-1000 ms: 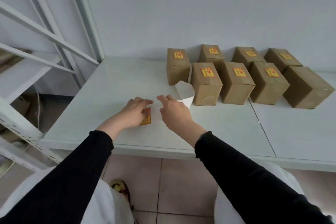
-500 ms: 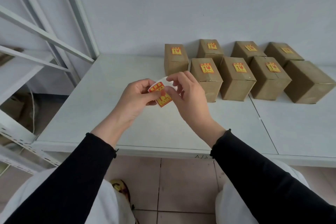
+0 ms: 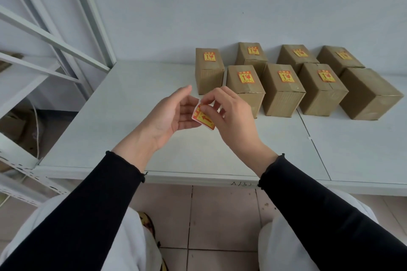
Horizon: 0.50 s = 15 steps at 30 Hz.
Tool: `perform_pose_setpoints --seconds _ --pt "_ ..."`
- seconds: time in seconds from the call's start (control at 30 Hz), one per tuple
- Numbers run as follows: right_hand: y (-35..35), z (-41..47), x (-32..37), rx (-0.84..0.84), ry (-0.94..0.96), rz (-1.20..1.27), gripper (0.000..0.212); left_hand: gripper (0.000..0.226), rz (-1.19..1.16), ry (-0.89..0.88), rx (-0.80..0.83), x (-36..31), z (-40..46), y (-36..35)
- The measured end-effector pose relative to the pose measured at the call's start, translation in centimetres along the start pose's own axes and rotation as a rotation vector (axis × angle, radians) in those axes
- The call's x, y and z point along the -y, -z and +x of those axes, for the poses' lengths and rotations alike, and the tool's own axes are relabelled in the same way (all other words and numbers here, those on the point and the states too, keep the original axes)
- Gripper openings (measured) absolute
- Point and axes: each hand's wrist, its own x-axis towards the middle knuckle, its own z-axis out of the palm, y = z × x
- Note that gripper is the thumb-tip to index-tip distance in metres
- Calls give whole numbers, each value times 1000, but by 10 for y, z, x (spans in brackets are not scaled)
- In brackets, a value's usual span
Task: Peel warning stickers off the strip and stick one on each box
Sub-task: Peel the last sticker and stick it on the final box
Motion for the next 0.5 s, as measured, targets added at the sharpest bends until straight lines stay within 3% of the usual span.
perform_pose_setpoints --seconds 0.17,0.5 --pt "1 -6 4 19 133 -141 11 23 124 16 -56 3 5 -4" --pt "23 -11 -1 -85 187 -139 17 6 -152 205 -133 12 29 21"
